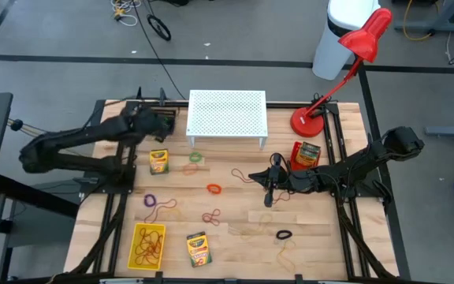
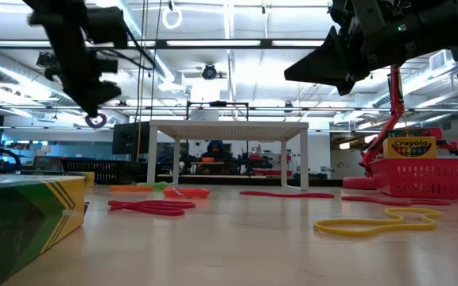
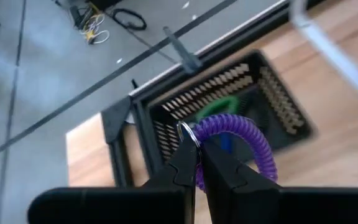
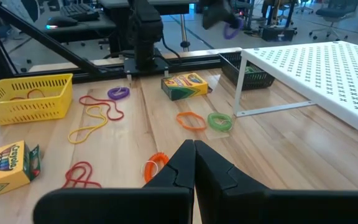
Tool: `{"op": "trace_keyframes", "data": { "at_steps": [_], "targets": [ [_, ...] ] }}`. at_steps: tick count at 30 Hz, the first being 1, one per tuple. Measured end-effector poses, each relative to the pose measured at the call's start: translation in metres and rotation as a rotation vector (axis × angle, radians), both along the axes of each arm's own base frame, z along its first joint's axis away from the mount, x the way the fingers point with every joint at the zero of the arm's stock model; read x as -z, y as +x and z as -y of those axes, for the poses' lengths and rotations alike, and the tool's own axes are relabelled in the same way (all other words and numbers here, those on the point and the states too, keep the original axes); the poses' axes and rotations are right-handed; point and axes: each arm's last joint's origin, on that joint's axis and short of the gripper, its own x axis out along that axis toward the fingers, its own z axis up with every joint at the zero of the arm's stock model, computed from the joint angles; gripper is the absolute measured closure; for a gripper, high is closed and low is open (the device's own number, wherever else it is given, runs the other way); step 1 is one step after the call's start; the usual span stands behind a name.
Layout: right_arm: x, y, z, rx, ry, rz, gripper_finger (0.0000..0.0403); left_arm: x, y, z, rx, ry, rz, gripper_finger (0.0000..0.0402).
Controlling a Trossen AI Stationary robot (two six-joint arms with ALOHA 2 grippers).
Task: Pick & Place Office Desk Supplies
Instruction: Put the bottom purple spring rubber band into the black bin, then put the right yellow rubber band into the yellow bin
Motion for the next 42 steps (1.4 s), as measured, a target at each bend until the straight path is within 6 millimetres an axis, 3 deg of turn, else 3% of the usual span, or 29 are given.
{"op": "trace_keyframes", "data": {
  "at_steps": [9,17,21,31,35,39,42],
  "targets": [
    [0.0,0.0,0.0,0.0,0.0,0.0,0.0397,0.035,0.005,-0.071,-0.064,-0.122,-0.163,0.0385],
    [0.0,0.0,-0.002,-0.071,0.018,-0.005,0.0397,0.068,0.005,-0.093,-0.156,-0.196,-0.28,0.0384],
    [0.0,0.0,-0.002,-0.076,0.02,-0.004,0.0397,0.07,0.007,-0.094,-0.161,-0.199,-0.26,0.0361],
    [0.001,0.0,-0.002,-0.076,0.018,-0.012,0.0397,0.06,0.006,-0.086,-0.079,-0.213,-0.281,0.025],
    [0.003,0.0,-0.002,-0.074,0.023,-0.03,0.0397,0.047,0.012,-0.069,-0.025,-0.157,-0.276,0.0268],
    [0.004,-0.001,-0.002,-0.07,0.034,-0.04,0.0397,0.036,0.022,-0.047,0.053,-0.065,-0.134,0.0314],
    [0.004,-0.001,-0.002,-0.07,0.034,-0.041,0.0397,0.04,0.026,-0.026,0.135,0.002,-0.008,0.0349]
  ]
}}
